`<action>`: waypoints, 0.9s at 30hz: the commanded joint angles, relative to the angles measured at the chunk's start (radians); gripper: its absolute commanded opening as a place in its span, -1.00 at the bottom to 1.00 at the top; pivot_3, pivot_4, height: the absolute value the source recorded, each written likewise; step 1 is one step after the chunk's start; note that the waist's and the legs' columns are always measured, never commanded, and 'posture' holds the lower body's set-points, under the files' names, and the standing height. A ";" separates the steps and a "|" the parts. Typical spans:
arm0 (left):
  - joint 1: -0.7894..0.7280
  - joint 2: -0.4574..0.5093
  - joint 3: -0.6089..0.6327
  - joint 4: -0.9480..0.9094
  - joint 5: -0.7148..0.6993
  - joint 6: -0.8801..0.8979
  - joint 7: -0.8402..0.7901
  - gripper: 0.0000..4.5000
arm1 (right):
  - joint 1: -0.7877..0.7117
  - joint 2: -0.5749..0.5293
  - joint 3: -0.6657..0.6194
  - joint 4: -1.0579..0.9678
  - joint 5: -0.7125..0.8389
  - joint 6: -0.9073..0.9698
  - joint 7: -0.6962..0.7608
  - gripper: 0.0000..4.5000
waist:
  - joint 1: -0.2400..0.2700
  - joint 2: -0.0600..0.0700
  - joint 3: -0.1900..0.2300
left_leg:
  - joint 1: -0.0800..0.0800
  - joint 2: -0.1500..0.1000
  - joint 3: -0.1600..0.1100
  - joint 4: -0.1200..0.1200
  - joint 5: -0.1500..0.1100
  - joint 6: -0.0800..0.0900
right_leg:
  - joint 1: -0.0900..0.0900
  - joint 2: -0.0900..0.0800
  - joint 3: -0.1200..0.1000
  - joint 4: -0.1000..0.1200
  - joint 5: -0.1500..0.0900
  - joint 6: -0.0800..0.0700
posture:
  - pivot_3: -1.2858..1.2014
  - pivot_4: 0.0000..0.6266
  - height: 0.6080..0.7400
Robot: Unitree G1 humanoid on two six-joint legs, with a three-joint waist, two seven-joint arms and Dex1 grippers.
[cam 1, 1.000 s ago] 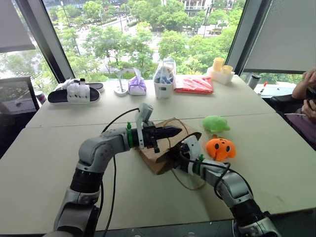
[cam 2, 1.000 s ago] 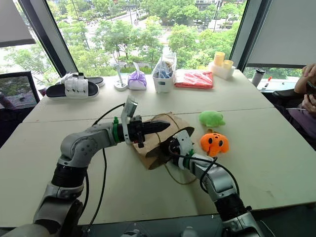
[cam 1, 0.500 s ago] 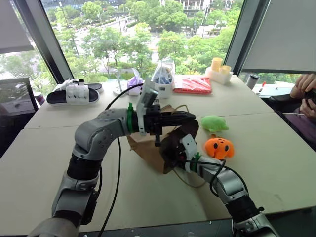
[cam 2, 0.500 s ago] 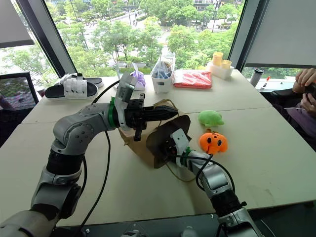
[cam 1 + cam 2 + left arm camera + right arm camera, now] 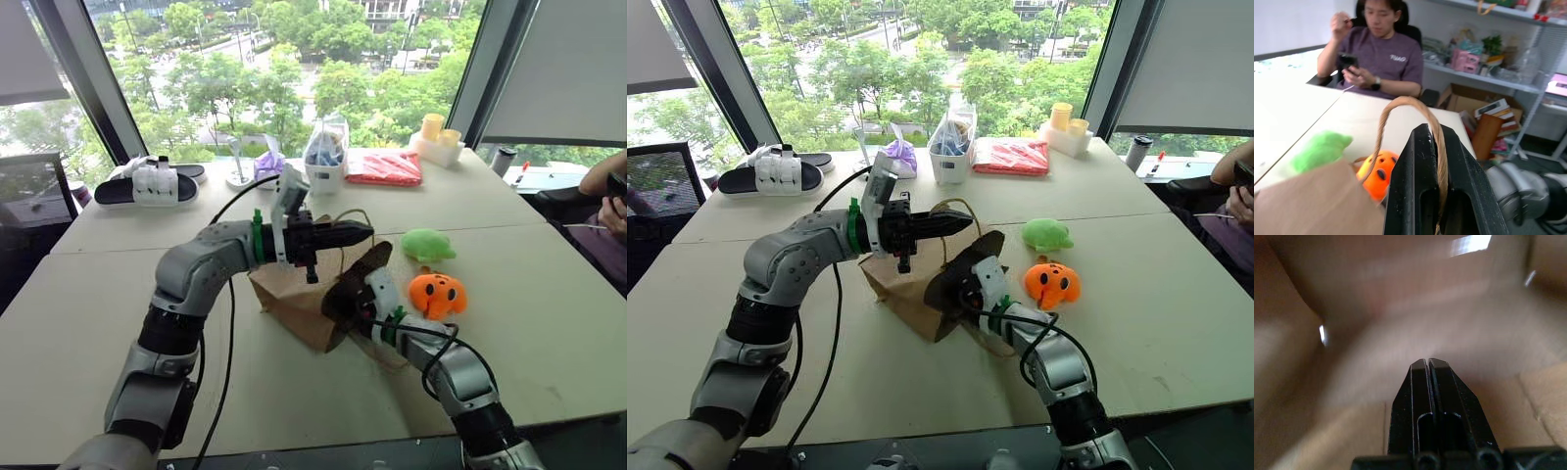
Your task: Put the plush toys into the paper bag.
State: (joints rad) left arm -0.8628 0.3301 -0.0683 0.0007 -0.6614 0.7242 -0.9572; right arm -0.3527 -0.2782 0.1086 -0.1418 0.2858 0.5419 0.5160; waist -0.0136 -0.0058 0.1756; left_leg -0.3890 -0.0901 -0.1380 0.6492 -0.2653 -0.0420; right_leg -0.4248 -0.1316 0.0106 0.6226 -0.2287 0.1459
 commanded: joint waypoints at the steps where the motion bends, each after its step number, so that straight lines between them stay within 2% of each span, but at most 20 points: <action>1: 0.001 -0.001 0.003 0.034 0.025 -0.047 -0.015 -0.99 | 0.032 -0.027 -0.070 -0.223 0.102 0.079 0.007 -1.00 | 0.000 0.000 0.000 | 0.000 0.000 0.000 0.000 0.000 0.000 | 0.000 0.000 0.000 0.000 0.000 0.000 | 0.03 -0.52 1.00; 4: 0.007 -0.002 0.008 0.036 0.023 -0.047 -0.022 -0.99 | 0.097 -0.066 -0.140 -0.376 0.190 0.170 -0.004 -1.00 | 0.002 0.000 0.000 | 0.000 0.000 0.000 -0.001 0.000 0.000 | 0.000 0.000 0.000 0.000 0.000 0.000 | 0.03 -0.52 1.00; 6: 0.016 0.001 0.009 0.035 0.022 -0.046 -0.027 -1.00 | 0.140 -0.088 -0.195 -0.454 0.246 0.221 -0.019 -0.76 | 0.002 0.000 0.000 | -0.001 0.000 0.000 -0.001 0.000 0.001 | 0.000 0.000 0.000 -0.001 0.000 0.000 | 0.03 -0.52 1.00; 7: 0.020 0.002 0.009 0.032 0.021 -0.044 -0.030 -1.00 | 0.154 -0.099 -0.219 -0.481 0.273 0.243 -0.023 -0.59 | 0.002 0.000 0.000 | -0.001 0.000 0.000 -0.001 -0.001 0.001 | 0.000 0.000 0.000 -0.001 0.000 0.000 | 0.03 -0.52 1.00; 11: 0.029 0.007 0.012 0.018 0.014 -0.032 -0.035 -1.00 | 0.165 -0.113 -0.372 -0.517 0.371 0.280 -0.081 0.30 | 0.000 0.000 0.000 | 0.000 0.000 0.000 0.000 -0.004 0.007 | 0.000 0.000 0.000 0.000 0.000 0.000 | 0.03 -0.52 1.00; 14: 0.033 0.015 0.017 0.011 0.007 -0.023 -0.039 -1.00 | 0.174 -0.181 -0.470 -0.452 0.346 0.258 -0.092 0.98 | 0.002 0.000 0.000 | 0.000 0.000 0.000 0.000 -0.004 0.007 | 0.000 0.000 0.001 0.000 0.000 0.000 | 0.03 -0.52 1.00; 19: 0.034 0.019 0.023 -0.008 -0.004 -0.005 -0.034 -1.00 | 0.199 -0.324 -0.398 -0.244 0.153 0.169 -0.089 0.98 | 0.002 0.000 0.000 | 0.000 0.000 0.005 0.001 -0.004 0.008 | 0.000 0.000 0.001 0.000 0.000 0.000 | 0.03 -0.52 1.00; 23: 0.037 0.016 0.023 -0.013 0.002 -0.008 -0.027 -1.00 | 0.135 -0.315 -0.309 -0.012 0.068 0.108 -0.082 0.98 | -0.006 0.000 0.000 | 0.000 0.000 0.006 0.000 -0.004 0.008 | 0.000 0.000 0.002 0.000 0.000 0.000 | 0.03 -0.52 1.00; 26: 0.045 0.012 0.023 -0.019 0.006 -0.012 -0.016 -1.00 | 0.078 -0.252 -0.264 0.153 0.037 0.060 -0.089 0.98 | -0.007 0.000 0.000 | 0.001 0.000 0.007 0.000 -0.004 0.008 | 0.000 0.000 0.003 0.001 0.000 0.000 | 0.03 -0.52 1.00; 27: 0.049 0.012 0.023 -0.024 0.008 -0.013 -0.011 -1.00 | 0.068 -0.236 -0.255 0.185 0.020 0.039 -0.101 0.74 | -0.006 0.000 0.000 | 0.001 0.000 0.007 0.000 -0.004 0.007 | 0.000 0.000 0.003 0.002 0.000 0.000 | 0.03 -0.52 1.00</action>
State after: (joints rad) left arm -0.8151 0.3418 -0.0629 0.0173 -0.6450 0.7191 -0.9759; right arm -0.2723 -0.5308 -0.1658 0.0057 0.3276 0.6160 0.4249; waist -0.0197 -0.0060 0.1757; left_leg -0.3875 -0.0896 -0.1306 0.6494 -0.2694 -0.0345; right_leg -0.4248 -0.1314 0.0139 0.6244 -0.2288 0.1460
